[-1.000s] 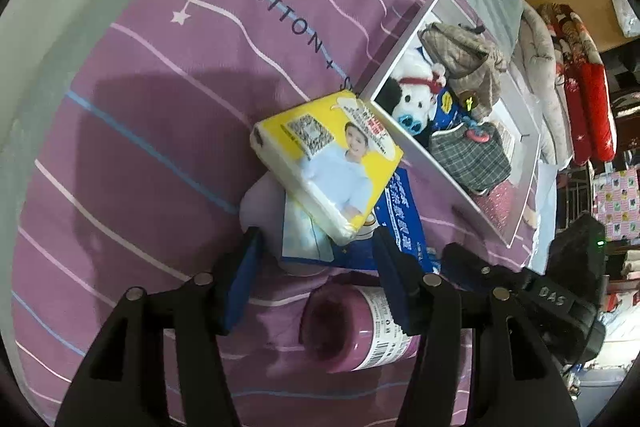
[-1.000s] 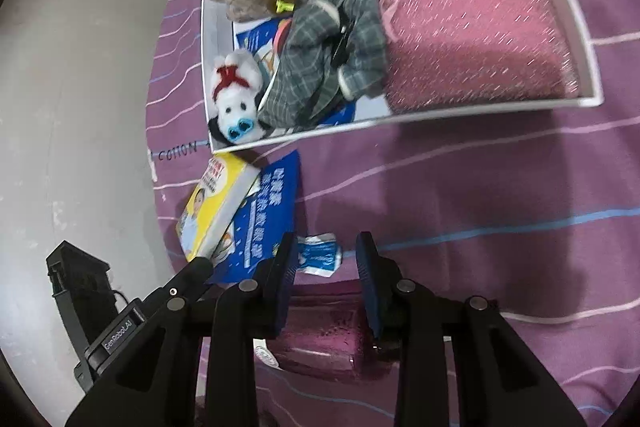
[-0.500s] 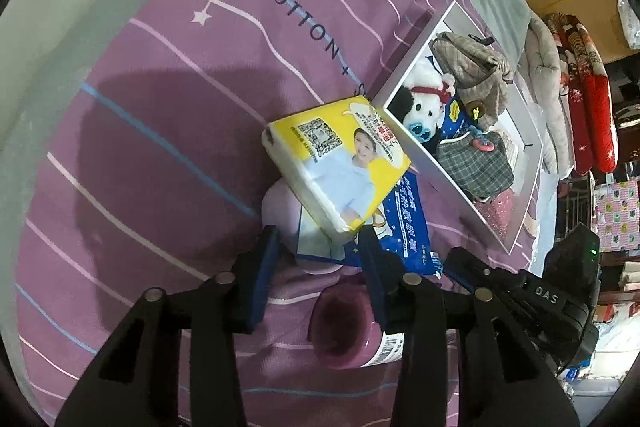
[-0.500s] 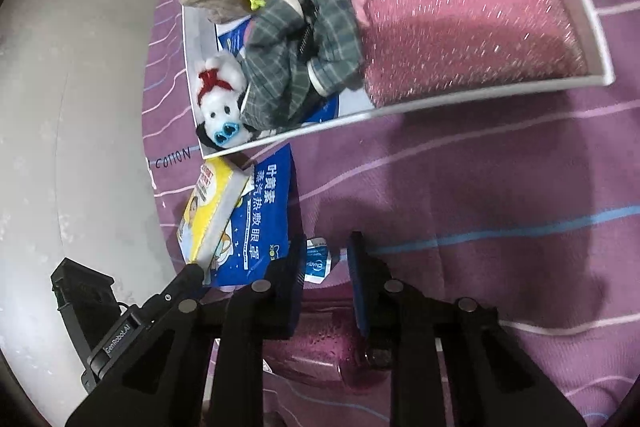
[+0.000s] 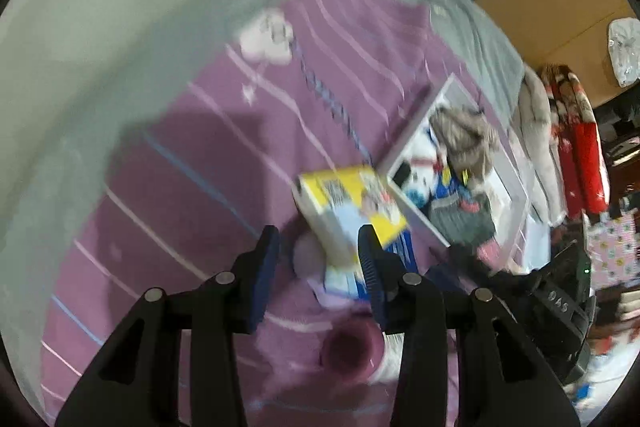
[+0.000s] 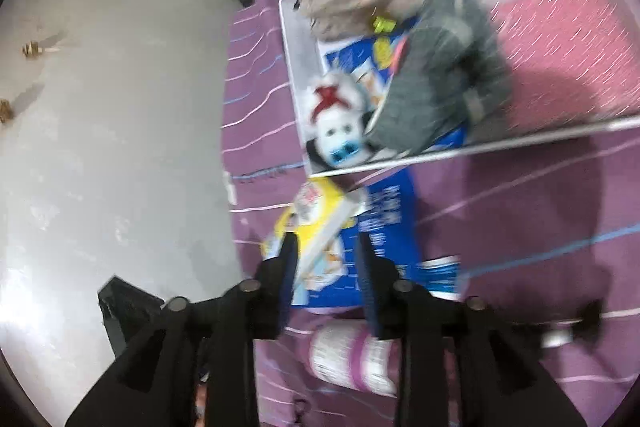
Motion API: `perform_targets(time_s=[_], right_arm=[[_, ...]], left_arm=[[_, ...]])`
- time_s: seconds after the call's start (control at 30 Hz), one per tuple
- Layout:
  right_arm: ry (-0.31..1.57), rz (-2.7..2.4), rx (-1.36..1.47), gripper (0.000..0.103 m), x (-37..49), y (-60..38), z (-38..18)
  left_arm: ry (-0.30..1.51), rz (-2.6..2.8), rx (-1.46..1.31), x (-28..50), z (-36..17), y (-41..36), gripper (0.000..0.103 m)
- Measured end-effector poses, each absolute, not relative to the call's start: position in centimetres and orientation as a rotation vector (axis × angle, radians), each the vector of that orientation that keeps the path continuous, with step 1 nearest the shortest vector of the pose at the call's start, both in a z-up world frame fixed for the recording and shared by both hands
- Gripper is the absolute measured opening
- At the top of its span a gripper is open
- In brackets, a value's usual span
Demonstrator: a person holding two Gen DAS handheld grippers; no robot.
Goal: Organize soft objects
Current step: 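Grasp the yellow printed box with the right tool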
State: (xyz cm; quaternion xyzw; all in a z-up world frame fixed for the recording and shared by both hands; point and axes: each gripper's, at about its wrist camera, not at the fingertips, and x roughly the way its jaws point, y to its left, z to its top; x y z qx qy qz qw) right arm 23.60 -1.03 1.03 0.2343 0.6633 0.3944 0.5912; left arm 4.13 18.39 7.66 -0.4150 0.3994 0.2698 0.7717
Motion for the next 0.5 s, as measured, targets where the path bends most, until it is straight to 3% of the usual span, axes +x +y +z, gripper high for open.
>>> perform_targets(time_s=[0.13,0.3,0.4,0.5], right_arm=[[1.610,0.919,0.529,0.040,22.7,1.5,-1.0],[1.617,0.919,0.556,0.040,22.4,3.5,-1.8],[1.640,0.915,0.566,0.039,22.4,5.3,-2.6],[1.638,0.913,0.587,0.031,22.2,6.5,-3.4]], left_arm=[[0.806,0.583,-0.848,4.8,7.4,18.4,0.042],[0.984,0.675,-0.891,6.4,3.2,19.5,0.041],[0.992,0.670,-0.956,6.4,1.9,20.3,0.041],[0.992,0.652,-0.978,6.3,1.6,20.7,0.041]])
